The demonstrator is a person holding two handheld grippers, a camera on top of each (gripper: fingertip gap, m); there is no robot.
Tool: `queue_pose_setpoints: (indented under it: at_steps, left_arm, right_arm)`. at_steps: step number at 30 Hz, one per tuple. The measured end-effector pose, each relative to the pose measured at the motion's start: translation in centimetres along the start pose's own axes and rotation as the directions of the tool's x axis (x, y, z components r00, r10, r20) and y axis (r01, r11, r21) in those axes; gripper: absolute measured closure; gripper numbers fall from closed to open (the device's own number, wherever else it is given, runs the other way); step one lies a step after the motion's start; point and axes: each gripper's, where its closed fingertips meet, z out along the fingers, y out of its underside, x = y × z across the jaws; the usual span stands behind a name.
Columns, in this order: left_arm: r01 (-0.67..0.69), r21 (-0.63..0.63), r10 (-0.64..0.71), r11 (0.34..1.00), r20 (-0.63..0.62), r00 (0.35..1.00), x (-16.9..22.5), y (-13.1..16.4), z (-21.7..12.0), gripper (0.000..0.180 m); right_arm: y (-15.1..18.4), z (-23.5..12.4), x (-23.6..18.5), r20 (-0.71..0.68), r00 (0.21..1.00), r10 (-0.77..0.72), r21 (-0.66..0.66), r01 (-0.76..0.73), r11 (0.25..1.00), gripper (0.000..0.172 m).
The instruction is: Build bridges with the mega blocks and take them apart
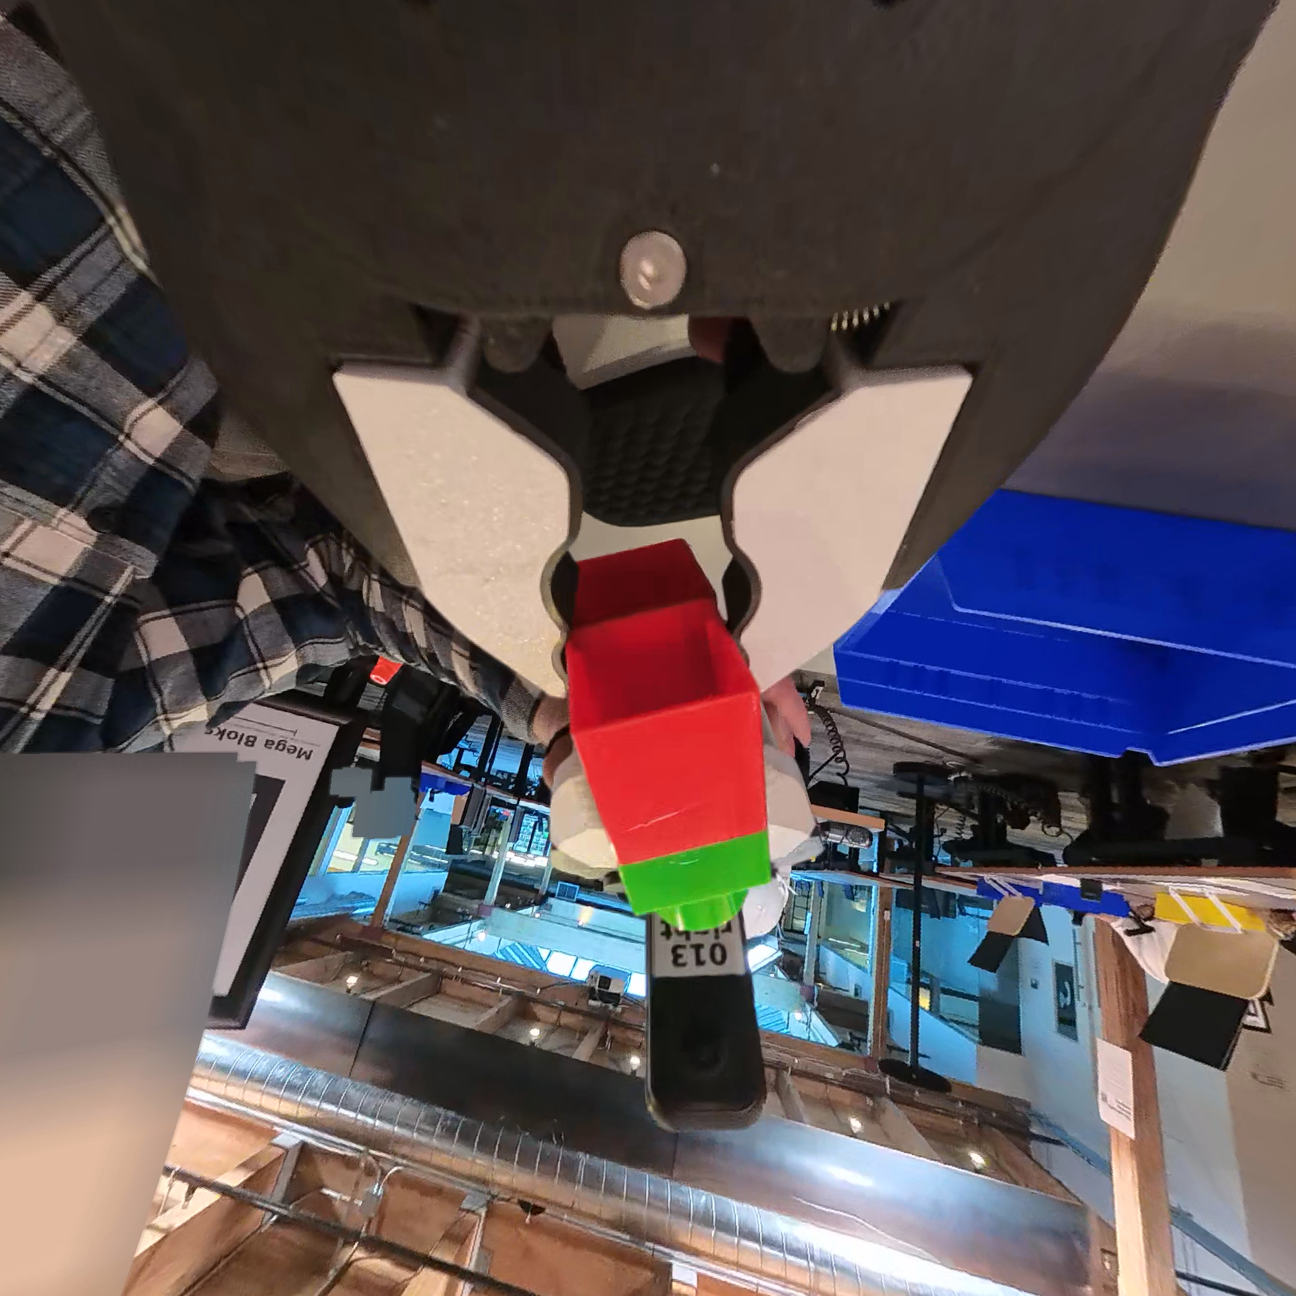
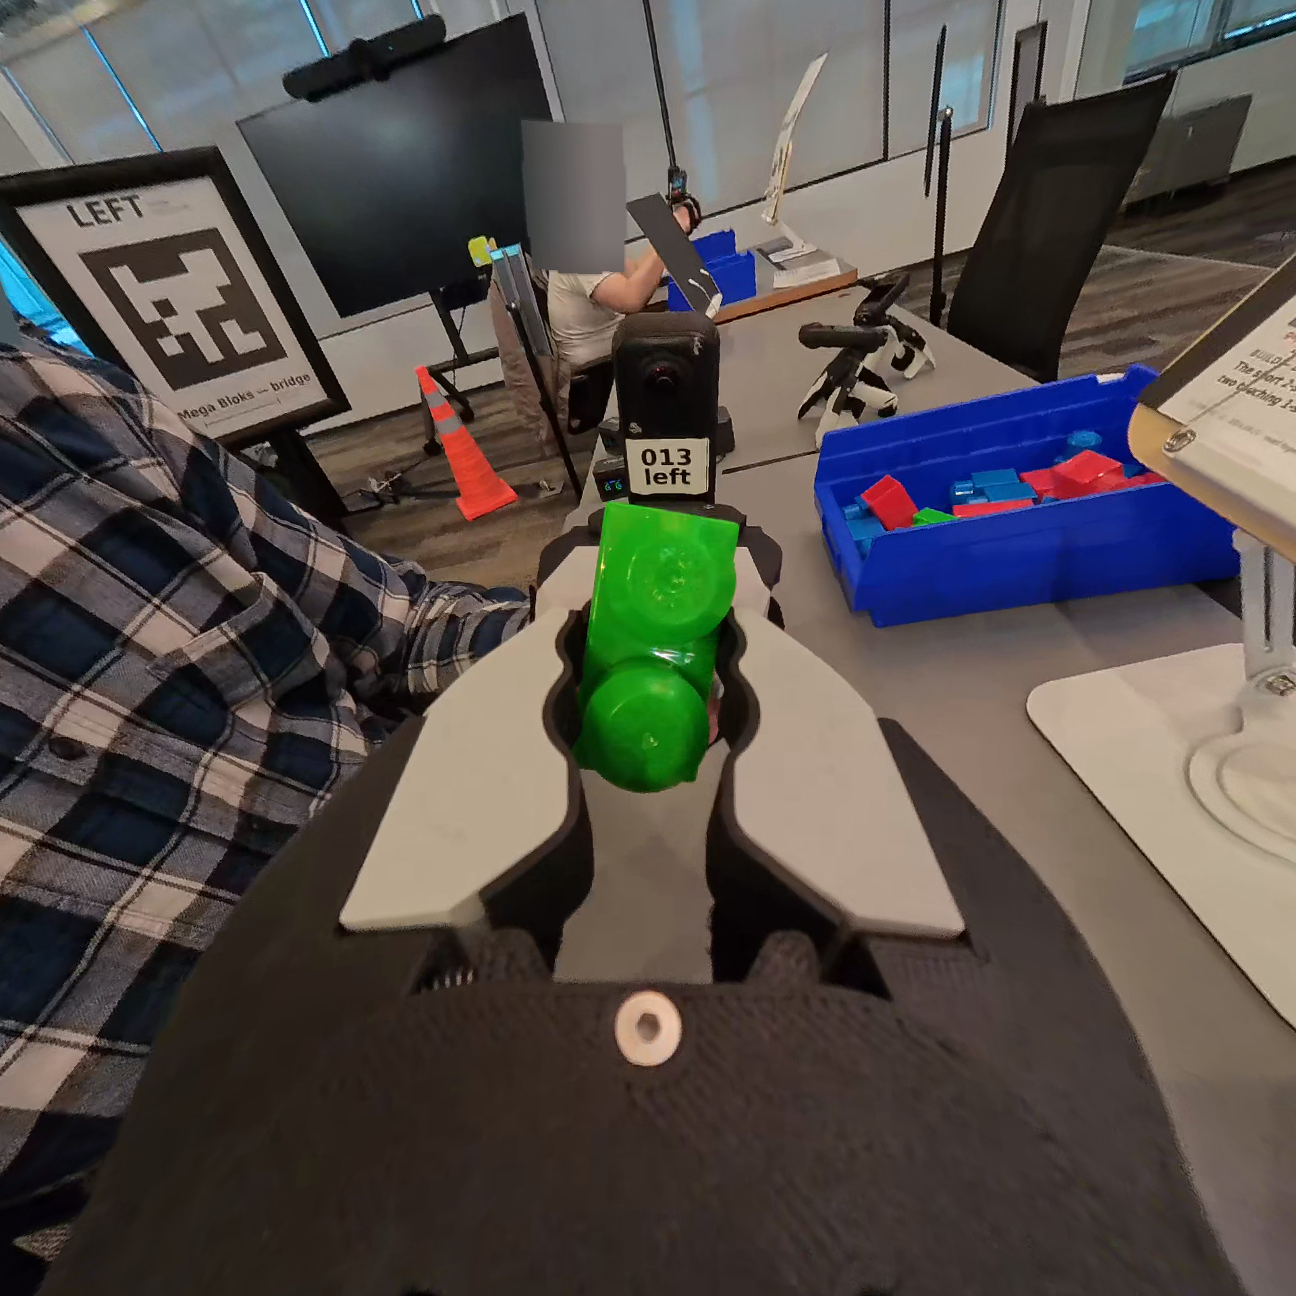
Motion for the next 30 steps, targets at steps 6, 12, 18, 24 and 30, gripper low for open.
queue_pose_setpoints:
  at_steps: [6,12,18,24,30]
  left_arm:
    - [0.021,0.028,-0.022,0.999,0.017,1.000,-0.4,-0.4,-0.6,0.143]
    - [0.130,0.283,-0.151,0.950,0.053,0.987,-2.4,-3.3,-2.7,0.143]
    - [0.251,0.440,-0.280,0.862,0.001,0.960,-3.1,-3.8,-2.6,0.143]
    - [0.374,0.475,-0.345,0.797,-0.151,0.926,-1.5,-4.4,-1.0,0.142]
    - [0.439,0.496,-0.365,0.749,-0.244,0.899,-1.0,-4.8,-0.8,0.143]
  right_arm:
    - [-0.4,0.6,0.7,-0.030,1.000,0.010,0.012,-0.010,1.000,0.134]
    - [-1.2,-1.3,2.6,-0.328,0.914,-0.239,-0.085,0.223,0.971,0.098]
    - [-0.2,-0.2,3.6,-0.497,0.459,-0.736,-0.549,0.491,0.677,0.058]
    - [-2.1,0.9,3.5,-0.516,0.194,-0.835,-0.622,0.585,0.520,0.070]
    - [-2.9,0.9,3.0,-0.525,0.147,-0.838,-0.613,0.618,0.493,0.078]
